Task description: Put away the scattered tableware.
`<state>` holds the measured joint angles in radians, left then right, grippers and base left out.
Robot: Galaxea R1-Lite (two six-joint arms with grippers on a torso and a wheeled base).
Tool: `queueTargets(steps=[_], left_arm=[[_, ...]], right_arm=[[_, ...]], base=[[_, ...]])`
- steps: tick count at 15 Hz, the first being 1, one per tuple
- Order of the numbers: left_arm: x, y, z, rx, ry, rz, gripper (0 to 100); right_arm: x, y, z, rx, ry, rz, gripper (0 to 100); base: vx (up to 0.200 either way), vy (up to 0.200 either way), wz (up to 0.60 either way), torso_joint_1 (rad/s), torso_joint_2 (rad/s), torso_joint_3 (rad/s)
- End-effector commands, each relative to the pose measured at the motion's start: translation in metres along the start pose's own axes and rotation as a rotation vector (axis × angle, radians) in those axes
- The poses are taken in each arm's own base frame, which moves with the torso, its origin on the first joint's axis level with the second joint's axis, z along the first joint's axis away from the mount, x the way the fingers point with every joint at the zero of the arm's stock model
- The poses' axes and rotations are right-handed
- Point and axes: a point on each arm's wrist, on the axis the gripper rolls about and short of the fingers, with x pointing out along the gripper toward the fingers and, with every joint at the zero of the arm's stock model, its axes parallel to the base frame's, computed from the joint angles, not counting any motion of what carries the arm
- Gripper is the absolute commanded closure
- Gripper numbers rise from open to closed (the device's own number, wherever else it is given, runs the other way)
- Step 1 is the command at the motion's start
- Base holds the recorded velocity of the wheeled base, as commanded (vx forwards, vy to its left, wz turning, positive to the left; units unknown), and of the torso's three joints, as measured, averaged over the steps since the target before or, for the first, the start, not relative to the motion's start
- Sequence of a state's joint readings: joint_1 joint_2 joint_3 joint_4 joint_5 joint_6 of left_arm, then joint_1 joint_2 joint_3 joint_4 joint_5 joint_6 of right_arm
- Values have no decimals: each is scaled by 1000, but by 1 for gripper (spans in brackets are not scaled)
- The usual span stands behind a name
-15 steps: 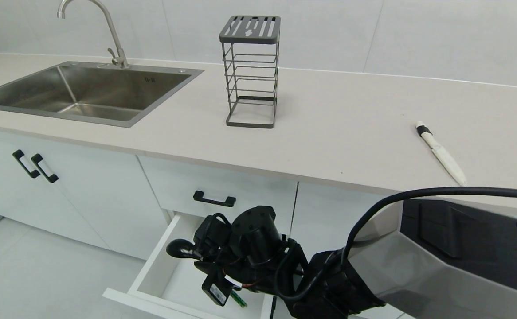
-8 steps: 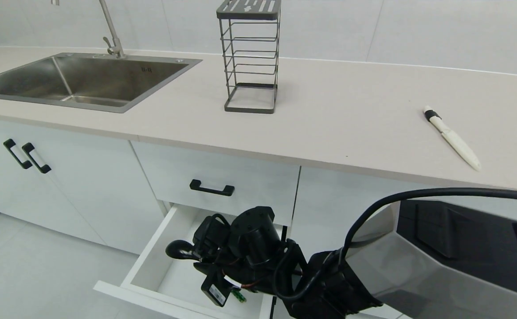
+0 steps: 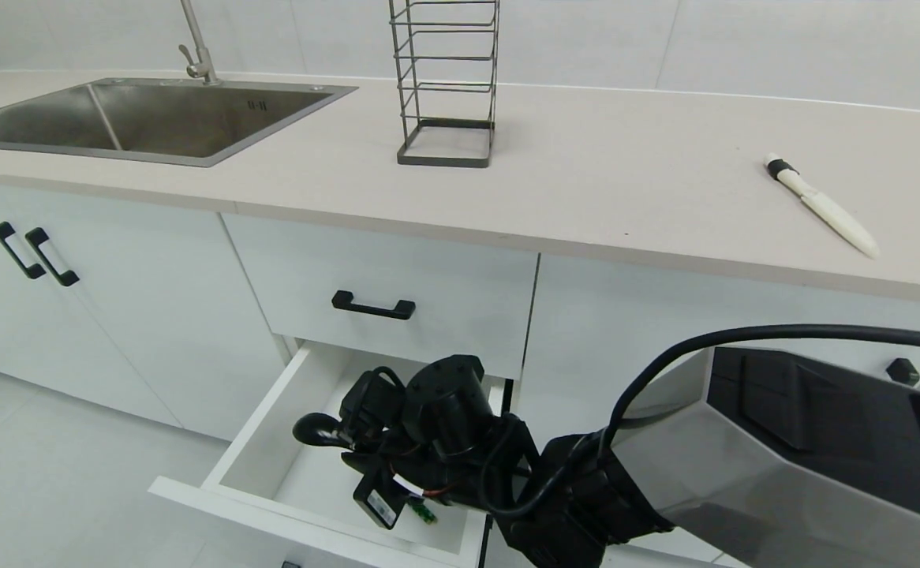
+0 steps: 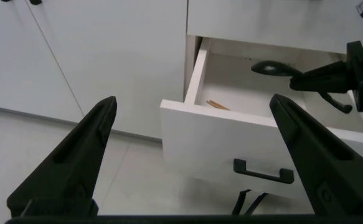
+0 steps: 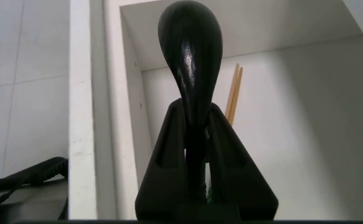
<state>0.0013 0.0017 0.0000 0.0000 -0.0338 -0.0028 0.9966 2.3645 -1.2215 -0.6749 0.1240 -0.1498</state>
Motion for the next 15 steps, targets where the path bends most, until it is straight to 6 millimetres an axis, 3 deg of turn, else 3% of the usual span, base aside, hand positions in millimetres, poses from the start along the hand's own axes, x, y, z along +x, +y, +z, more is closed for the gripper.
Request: queueTargets(steps=[1, 7, 9, 15], left_arm=[[0, 0, 0, 0, 1, 0, 0], [0, 0, 0, 0, 1, 0, 0], [0, 0, 0, 0, 1, 2, 0], [0, 0, 0, 0, 1, 2, 0]], right_arm=[[1, -2, 0, 3, -1, -4, 100], [14, -11, 2, 8, 3, -17, 100], [32, -17, -8, 13, 26, -23, 100], [57, -30, -15, 30, 50, -111, 100]], base=[[0, 0, 0, -27, 129, 46], [0, 0, 0, -2, 15, 7], [0, 0, 0, 0, 0, 0], [0, 0, 0, 0, 0, 0]])
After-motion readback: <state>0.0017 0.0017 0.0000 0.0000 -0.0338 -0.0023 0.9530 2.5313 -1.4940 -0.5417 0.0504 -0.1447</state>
